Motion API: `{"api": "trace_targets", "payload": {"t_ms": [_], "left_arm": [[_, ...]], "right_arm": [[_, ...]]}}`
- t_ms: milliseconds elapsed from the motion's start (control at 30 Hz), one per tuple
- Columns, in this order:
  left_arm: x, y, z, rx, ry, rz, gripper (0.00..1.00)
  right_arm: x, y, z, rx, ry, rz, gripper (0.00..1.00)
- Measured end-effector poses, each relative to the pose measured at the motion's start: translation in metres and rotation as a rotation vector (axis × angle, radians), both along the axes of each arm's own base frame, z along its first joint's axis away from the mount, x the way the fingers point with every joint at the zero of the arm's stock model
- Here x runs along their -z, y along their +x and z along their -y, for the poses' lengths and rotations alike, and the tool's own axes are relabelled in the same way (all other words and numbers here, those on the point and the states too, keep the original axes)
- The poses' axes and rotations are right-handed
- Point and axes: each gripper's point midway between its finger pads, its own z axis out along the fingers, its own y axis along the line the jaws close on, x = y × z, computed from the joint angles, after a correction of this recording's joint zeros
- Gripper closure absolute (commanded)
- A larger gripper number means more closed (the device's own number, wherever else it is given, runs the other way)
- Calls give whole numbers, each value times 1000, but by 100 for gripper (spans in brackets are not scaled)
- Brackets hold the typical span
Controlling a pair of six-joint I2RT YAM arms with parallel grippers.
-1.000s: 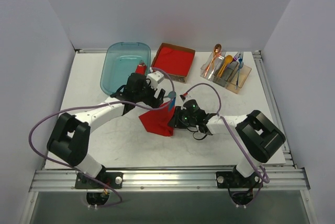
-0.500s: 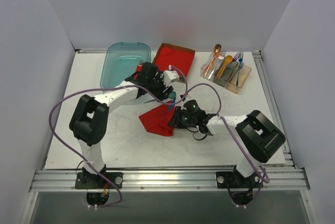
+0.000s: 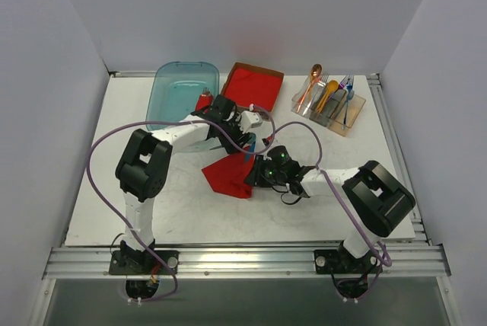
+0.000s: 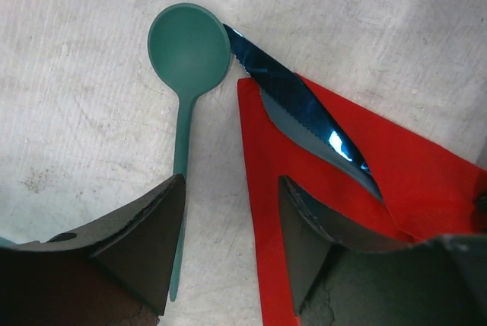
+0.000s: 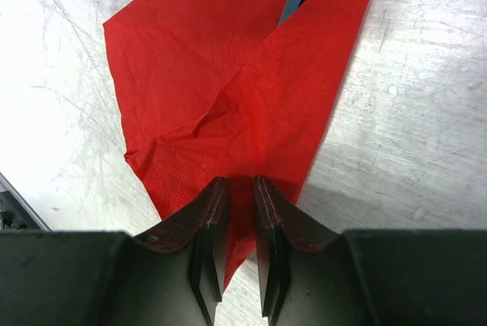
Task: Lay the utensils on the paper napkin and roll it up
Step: Pick up the utensils from the center of the board.
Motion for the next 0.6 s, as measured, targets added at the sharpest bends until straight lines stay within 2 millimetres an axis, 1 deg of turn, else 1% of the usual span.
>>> {"api": "trace_targets", "payload": {"t_ms": [200, 433, 600], "left_arm": [[-3, 7, 1, 4, 10, 22, 39], [-9, 25, 6, 11, 34, 48, 39], [-4, 32, 8, 20, 67, 21, 39]], "right_arm": [[-2, 1, -1, 0, 5, 5, 80], [-4, 1, -1, 0, 8, 10, 80], [-4, 1, -1, 0, 8, 10, 80]]}}
